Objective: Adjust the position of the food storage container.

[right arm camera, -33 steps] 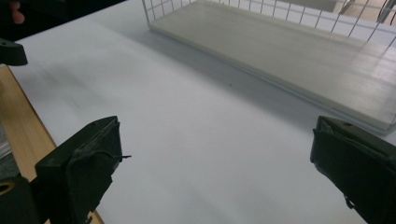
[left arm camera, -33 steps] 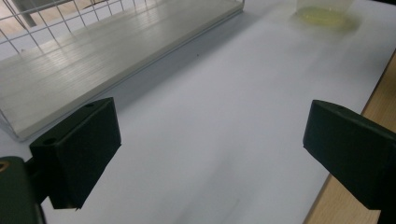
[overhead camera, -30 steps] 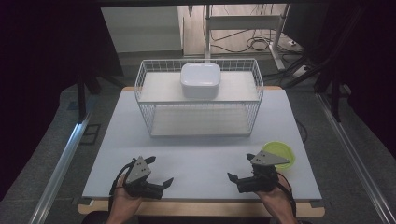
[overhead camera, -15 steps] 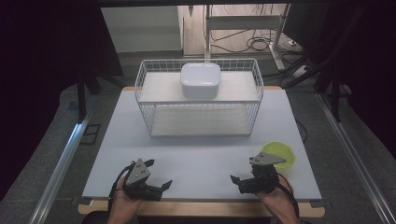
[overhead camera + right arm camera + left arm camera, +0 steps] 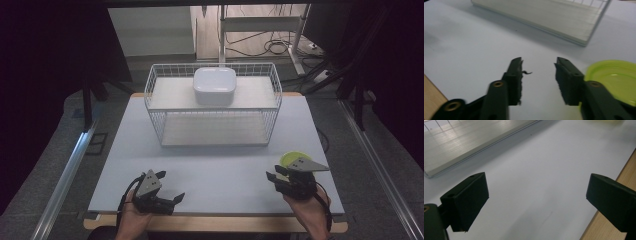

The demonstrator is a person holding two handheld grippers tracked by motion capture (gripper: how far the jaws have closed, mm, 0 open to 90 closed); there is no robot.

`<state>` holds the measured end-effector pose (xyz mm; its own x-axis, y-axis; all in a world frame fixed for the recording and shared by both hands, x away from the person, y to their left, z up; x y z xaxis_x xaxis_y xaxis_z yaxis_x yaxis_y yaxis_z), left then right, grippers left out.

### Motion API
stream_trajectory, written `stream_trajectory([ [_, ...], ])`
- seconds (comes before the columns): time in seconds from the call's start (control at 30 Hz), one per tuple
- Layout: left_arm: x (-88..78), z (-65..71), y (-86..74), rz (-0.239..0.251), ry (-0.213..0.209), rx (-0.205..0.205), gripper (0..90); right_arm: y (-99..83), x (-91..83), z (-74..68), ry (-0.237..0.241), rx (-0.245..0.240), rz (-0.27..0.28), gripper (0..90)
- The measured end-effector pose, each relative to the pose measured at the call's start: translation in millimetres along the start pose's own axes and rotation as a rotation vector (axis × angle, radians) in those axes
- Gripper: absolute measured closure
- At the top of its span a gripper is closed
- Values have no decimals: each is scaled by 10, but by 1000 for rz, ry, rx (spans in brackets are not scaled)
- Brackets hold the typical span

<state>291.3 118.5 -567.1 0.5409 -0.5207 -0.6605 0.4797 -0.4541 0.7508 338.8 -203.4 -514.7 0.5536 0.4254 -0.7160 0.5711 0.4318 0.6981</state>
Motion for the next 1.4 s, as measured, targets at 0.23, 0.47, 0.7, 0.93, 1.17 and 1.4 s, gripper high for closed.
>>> stream_trajectory([
  [0.23, 12, 4, -5, -3, -3, -2, 40, -35, -151, 342, -80, 42, 21, 876],
  [0.47, 27, 5, -16, -11, -6, -5, 40, -117, -279, 719, -156, 125, 32, 900],
  [0.7, 37, 4, -20, -14, -9, -9, 40, -297, -376, 1129, -212, 258, 35, 900],
  [0.93, 48, 5, -26, -19, -11, -9, 40, -411, -302, 1337, -265, 274, -4, 900],
  [1.17, 63, 3, -34, -26, -13, -9, 40, -457, -182, 1467, -290, 269, -43, 900],
  [1.4, 75, 11, -38, -31, -13, -6, 40, -472, -90, 1441, -262, 279, -69, 899],
])
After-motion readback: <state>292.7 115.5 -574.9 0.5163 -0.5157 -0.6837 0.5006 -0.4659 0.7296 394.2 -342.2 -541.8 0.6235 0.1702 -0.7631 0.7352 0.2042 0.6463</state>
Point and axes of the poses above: each handheld gripper's, and its own axes: x roughly forward along the jaws, y roughly out of its top, z roughly to its right, the point moved 10 cm from there along x, roughly forward along the jaws, and after that the axes turned 10 degrees about -z, right-handed, at the moved point
